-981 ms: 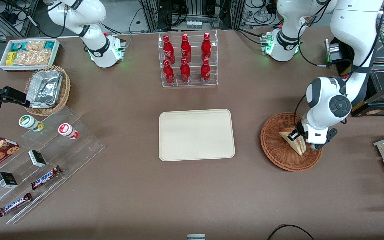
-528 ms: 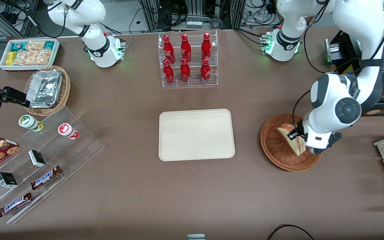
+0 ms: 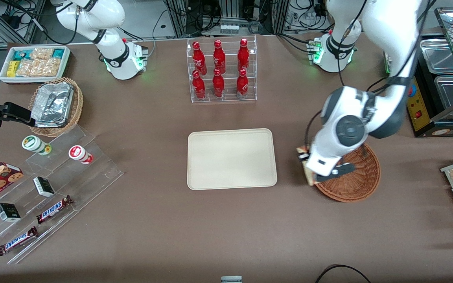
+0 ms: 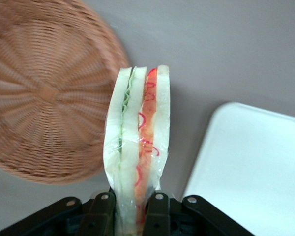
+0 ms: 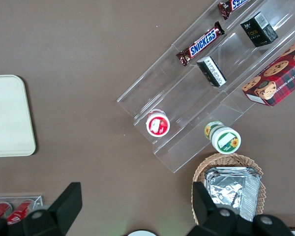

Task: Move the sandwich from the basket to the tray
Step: 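Carry the held sandwich from the basket over the cream tray, then lower the sandwich onto the tray and open the left gripper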

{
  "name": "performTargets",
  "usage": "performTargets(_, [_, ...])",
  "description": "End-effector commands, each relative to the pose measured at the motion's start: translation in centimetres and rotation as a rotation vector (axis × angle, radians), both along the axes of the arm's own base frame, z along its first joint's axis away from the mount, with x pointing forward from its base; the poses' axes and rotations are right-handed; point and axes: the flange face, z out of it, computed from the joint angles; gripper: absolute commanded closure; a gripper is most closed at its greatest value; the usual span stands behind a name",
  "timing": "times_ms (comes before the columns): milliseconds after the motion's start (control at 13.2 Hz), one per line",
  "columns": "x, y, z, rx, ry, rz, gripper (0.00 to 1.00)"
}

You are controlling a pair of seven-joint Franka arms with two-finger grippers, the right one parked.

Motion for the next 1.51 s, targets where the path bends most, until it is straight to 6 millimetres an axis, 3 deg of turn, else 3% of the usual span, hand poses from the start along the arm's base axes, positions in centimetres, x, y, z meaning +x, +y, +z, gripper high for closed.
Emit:
performTargets(0, [0.0,-6.3,-1.8,-0.021,0.017,-0.029,1.00])
performTargets(302, [-1.8,-15.4,-4.4,-0.043,0.015,-0.017,1.00])
performTargets(604, [-4.3,-22.2,-6.2,-0.075,-0.043,0.021,1.00])
performTargets(755, [-5.5,-24.6,-7.5,-0.070,-0.045,0.006,1.00])
performTargets(1057, [-7.4,-26.5,-8.4,-0.057,-0.039,-0.010,1.00])
performTargets(1434, [-6.7,-26.8,-9.0,-0.061,-0.050,0.045,1.00])
